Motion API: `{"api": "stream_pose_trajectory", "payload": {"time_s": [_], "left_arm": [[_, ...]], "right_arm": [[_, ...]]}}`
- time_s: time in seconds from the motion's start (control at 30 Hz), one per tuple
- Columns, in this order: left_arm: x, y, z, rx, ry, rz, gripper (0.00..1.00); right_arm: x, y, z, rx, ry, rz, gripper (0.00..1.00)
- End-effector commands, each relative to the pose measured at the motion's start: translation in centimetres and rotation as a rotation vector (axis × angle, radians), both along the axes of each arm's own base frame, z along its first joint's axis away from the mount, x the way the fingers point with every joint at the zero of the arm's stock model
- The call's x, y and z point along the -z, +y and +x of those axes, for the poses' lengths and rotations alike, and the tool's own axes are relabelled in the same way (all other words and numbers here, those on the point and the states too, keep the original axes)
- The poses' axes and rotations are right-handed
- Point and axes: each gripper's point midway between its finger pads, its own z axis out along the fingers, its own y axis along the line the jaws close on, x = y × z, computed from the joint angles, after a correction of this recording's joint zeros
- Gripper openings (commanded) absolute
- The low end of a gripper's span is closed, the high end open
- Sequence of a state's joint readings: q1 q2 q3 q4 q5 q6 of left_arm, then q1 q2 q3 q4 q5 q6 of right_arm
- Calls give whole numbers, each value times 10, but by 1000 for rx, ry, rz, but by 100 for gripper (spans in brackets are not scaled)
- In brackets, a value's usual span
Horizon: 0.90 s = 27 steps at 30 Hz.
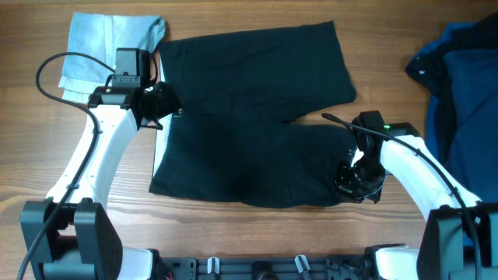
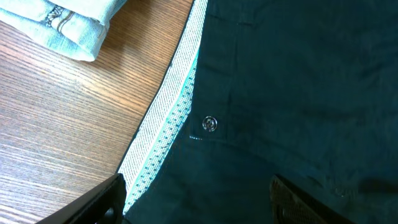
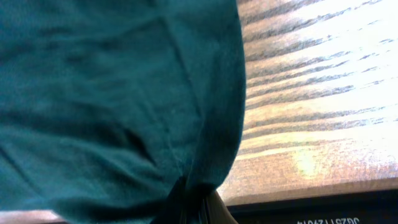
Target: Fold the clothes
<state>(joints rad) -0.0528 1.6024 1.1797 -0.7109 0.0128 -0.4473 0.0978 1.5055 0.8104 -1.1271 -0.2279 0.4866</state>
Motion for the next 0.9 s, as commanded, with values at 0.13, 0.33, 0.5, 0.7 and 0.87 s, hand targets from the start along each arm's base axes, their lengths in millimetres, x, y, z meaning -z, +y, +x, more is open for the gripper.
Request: {"api": "stream_pose_trajectory", "payload": {"time_s": [0.13,0.33,0.5,0.7,0.87], "left_arm": [[-3,1,2,-7,-10,3,74],[-3,1,2,-7,-10,3,74],[-2,1,0,-7,1,8,74],[-2,2,-1,-7,1,12,75],[-2,2,-1,-7,3,12,75]], "right_arm": [[-13,16,-20,30,85,92,31],[-95,-2,46,-59,-186,-19,52],[-105,-5,129,-121,-507,-63,4],[-37,-3,160,-127,-465,-66,5],[23,18,131,-203,-286,57,4]]}}
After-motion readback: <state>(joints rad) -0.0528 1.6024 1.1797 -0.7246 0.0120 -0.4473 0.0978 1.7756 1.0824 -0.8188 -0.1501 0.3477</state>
